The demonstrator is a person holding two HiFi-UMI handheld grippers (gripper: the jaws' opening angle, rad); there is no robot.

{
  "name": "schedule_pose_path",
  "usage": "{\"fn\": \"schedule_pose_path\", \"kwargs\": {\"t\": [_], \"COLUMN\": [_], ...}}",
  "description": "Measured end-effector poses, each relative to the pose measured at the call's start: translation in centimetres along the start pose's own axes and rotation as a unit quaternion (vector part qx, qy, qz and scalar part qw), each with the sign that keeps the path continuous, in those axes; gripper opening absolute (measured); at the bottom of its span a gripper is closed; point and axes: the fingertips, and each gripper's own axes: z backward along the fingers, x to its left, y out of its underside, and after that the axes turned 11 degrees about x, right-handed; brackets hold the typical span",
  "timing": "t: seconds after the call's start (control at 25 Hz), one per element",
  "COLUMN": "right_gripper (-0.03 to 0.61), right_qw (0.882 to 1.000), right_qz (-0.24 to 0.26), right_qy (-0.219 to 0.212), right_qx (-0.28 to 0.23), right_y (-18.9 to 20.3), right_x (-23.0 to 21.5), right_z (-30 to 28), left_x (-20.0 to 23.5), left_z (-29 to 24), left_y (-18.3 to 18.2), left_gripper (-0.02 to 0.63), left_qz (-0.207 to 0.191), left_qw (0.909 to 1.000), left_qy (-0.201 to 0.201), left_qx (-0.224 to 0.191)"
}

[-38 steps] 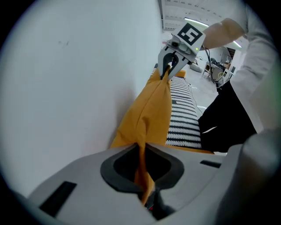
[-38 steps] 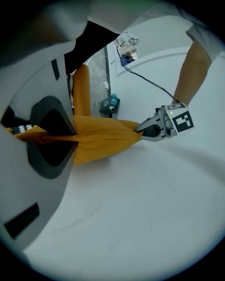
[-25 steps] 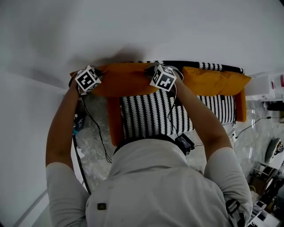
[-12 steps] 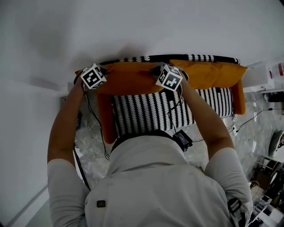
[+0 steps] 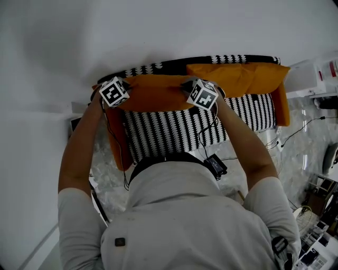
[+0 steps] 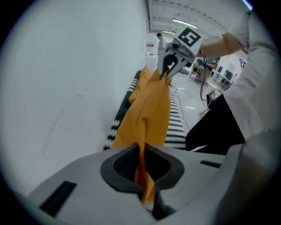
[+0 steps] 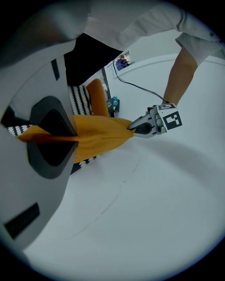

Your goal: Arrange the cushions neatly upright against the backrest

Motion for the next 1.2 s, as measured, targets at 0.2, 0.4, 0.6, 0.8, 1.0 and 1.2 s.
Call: {"fn": "schedule_pose_path", "kwargs": {"t": [0.2,0.4,0.6,0.8,1.0,1.2], "right_gripper": [0.038,0.038,0.038,0.038,0.038,0.038], "right_qw": [1.000,0.999,0.997,0.995,0.996,0.997], "right_qz": [-0.015,-0.023,-0.035,-0.046,-0.049,-0.033], "right_qy": [-0.020,-0.039,-0.064,-0.083,-0.079,-0.070], "right_qx": [0.002,0.006,0.009,0.014,0.015,0.030], "right_y": [2.0,2.7,3.6,3.2,2.5,2.3], "right_x": [0.2,0.4,0.4,1.3,-0.1,-2.4], "right_z": [-2.6,-5.4,-9.2,-13.3,-16.3,-18.4], "left_x": [-0.3,-0.2,0.7,1.4,2.5,3.5], "left_z": [-3.1,-5.9,-8.7,-11.0,-12.4,-14.4], "left_y": [-0.3,0.6,1.6,4.0,5.3,5.8], "left_gripper": [0.030,0.031,0.031,0.031,0.031,0.029], "left_qz": [0.003,0.014,0.020,0.030,0.050,0.068], "left_qw": [0.9998,0.9990,0.9977,0.9964,0.9955,0.9944], "left_qy": [0.019,0.040,0.059,0.069,0.074,0.077], "left_qx": [0.010,0.016,0.027,0.038,0.030,0.026]}}
